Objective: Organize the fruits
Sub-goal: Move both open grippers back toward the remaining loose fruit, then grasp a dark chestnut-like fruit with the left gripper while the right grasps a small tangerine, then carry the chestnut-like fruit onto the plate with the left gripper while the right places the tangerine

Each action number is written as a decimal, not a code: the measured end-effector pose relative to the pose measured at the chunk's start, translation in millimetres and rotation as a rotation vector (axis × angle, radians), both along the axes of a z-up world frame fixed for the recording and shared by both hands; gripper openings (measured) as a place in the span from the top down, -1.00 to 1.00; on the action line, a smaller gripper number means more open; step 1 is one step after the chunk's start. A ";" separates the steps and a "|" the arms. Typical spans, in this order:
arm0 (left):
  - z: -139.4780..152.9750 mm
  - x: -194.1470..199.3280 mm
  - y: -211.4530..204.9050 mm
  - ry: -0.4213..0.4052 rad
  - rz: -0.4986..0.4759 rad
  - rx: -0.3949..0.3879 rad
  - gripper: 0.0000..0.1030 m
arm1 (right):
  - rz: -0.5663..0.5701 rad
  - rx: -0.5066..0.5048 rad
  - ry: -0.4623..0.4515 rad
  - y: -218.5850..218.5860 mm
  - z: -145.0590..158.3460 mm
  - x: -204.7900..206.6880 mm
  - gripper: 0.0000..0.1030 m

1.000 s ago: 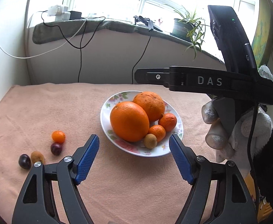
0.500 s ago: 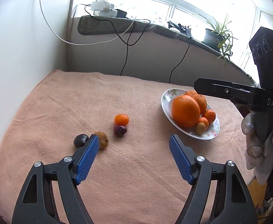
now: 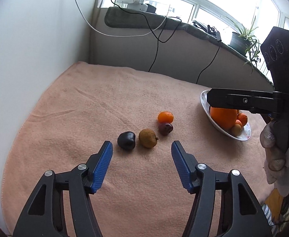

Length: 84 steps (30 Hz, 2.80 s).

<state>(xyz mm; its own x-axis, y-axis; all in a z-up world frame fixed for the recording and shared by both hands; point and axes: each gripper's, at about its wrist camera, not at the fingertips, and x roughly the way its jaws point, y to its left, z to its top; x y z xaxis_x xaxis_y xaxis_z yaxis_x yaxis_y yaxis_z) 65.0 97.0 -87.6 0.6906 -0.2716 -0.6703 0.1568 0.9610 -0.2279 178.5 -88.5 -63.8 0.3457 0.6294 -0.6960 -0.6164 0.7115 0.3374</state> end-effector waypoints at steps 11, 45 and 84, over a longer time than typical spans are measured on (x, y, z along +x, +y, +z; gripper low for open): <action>-15.5 14.4 12.5 0.041 -0.016 0.013 0.28 | -0.015 -0.065 0.129 28.1 -30.6 38.2 -0.08; -34.3 47.4 2.4 0.093 -0.053 0.052 0.54 | 0.012 -0.208 0.171 58.5 -73.7 63.4 0.46; 22.7 14.2 -71.8 -0.027 -0.181 -0.024 0.54 | -0.136 0.008 0.042 -75.2 7.3 36.3 0.47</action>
